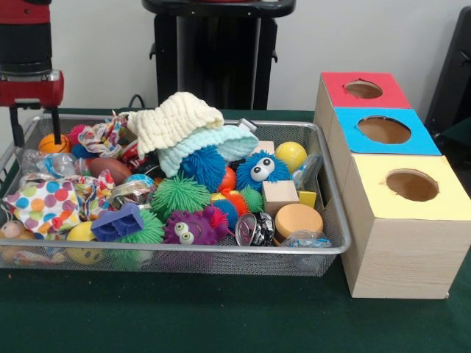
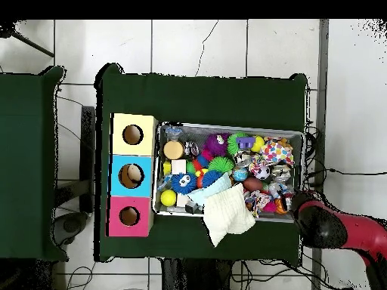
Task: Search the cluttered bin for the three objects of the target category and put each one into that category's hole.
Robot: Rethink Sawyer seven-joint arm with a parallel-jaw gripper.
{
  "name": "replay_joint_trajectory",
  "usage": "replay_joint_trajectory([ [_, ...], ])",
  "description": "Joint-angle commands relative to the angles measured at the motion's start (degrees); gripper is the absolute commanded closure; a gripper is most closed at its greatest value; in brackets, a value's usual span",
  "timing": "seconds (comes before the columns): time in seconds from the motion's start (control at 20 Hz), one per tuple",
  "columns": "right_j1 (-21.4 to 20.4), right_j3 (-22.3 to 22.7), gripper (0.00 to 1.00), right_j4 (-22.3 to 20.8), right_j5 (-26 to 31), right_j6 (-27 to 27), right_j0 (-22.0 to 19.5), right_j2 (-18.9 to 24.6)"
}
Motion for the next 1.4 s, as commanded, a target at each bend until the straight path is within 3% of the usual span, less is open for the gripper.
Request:
replay_joint_trajectory([
  [0.05, 4.18, 0.89, 0.0, -7.65, 7.58, -31.54, -1.31, 9.95],
  [0.95, 4.7, 0.49, 0.0, -9.98, 6.33, -34.97, -1.24, 9.99],
  [1.4, 5.37, 0.7, 0.0, -14.11, 4.26, -35.5, -1.31, 9.6],
])
